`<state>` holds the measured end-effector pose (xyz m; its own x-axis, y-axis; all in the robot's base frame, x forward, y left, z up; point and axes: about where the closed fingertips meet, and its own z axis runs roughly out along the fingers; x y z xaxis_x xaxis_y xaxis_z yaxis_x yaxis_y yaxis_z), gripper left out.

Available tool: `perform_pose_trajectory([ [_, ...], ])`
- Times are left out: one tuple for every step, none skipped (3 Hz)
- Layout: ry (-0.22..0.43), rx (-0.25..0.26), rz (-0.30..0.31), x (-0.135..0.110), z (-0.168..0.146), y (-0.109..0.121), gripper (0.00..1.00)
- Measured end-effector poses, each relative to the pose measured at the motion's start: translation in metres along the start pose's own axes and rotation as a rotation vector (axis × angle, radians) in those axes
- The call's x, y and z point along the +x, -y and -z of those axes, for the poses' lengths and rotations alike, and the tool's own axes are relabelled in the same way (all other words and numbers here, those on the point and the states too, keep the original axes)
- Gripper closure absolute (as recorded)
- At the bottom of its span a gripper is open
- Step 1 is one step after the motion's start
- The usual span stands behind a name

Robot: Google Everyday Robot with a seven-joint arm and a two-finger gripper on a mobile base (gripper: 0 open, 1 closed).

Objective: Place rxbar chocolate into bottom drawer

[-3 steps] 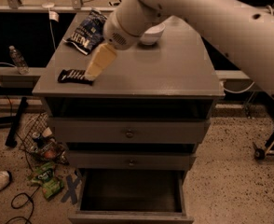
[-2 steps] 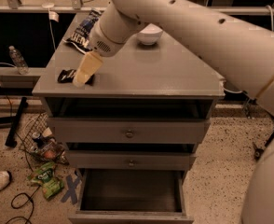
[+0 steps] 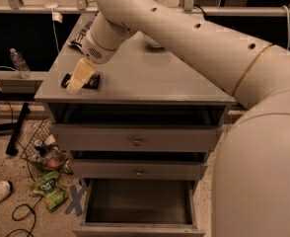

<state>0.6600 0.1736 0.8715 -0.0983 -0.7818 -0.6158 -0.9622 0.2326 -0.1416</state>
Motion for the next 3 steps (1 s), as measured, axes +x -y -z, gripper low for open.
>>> perform_pose_trajectory([
  [-0.013, -0.010, -0.014, -0.003, -0.017, 0.011, 0.00],
  [-0.028, -0.022, -0.027, -0.003, -0.031, 0.020, 0.00],
  [-0.059, -0.022, -0.030, 0.000, -0.043, 0.024, 0.00],
])
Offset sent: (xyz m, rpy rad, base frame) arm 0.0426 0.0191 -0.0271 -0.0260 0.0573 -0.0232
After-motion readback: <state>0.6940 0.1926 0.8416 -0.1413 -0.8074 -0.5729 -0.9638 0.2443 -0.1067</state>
